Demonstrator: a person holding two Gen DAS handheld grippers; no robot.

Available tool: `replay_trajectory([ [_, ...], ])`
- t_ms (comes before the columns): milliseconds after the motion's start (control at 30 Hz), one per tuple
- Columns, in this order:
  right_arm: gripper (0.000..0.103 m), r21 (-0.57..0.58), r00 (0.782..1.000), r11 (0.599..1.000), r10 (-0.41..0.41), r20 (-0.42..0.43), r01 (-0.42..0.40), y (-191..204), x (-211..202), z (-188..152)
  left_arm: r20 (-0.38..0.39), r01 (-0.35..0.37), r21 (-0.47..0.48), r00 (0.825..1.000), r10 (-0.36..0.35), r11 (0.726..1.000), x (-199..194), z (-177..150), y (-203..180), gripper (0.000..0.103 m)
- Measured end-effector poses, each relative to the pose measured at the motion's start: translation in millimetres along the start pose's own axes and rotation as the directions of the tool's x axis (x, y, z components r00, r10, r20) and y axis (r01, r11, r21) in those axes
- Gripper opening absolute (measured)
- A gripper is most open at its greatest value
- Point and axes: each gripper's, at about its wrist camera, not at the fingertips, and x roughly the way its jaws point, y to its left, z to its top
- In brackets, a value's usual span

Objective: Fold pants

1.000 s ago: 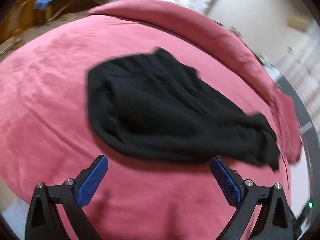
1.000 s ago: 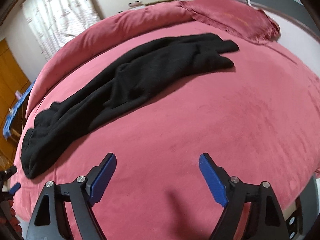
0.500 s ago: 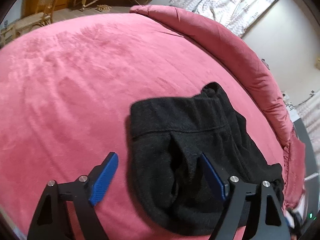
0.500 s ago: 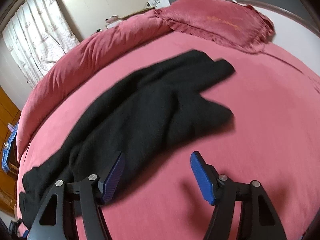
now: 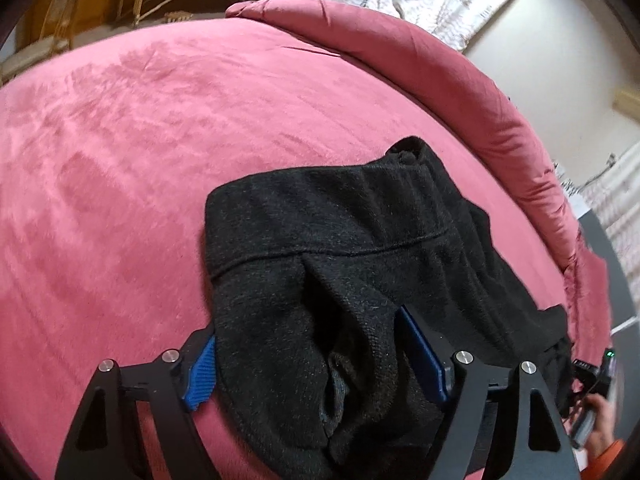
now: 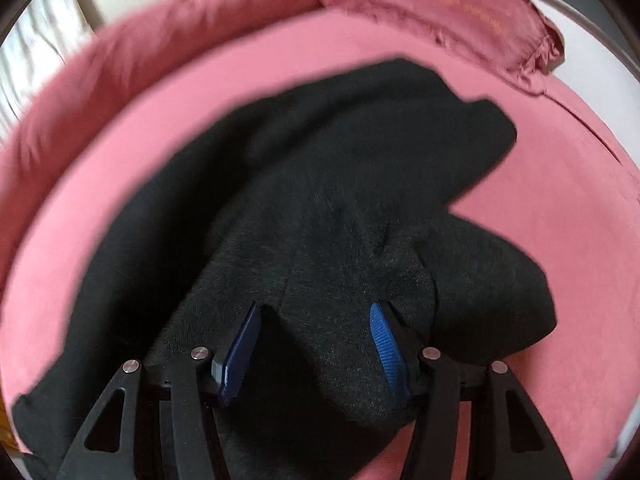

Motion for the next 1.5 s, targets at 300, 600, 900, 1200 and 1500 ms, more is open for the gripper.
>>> replay_trajectory([
  [300, 0.009, 0.040, 0.988, 0.988, 0.145, 0.052, -0.148, -28.5, -12.0, -22.3, 0.008, -0.030, 0.034, 1.000, 0.029, 0.999, 2.0, -0.1, 5.6, 0.056],
  [600, 0.009, 0.213, 0.927, 0.912, 0.306, 0.217, -0.351, -160.7, -94.1, -97.6, -0.015, 0.075, -0.026, 0.997, -0.075, 0.997, -14.3, -3.4, 15.2, 0.028],
  [900, 0.005, 0.421, 0.898, 0.793, 0.399, 0.184, -0.439, -277.8, -79.1, -224.8, -0.010, 0.166, -0.047, 0.986, -0.166, 0.985, -49.5, -16.2, 25.0, 0.017],
  [1200, 0.060, 0.352, 0.850, 0.775, 0.452, 0.270, -0.524, -270.3, -76.6, -178.3, -0.043, 0.109, -0.088, 0.993, -0.114, 0.990, -33.3, -16.4, 22.7, 0.053],
  [1500, 0.008, 0.382, 0.878, 0.791, 0.413, 0.242, -0.477, -230.6, -45.7, -104.7, -0.110, 0.086, -0.148, 0.988, -0.103, 0.985, -13.8, -6.0, 14.5, 0.017],
])
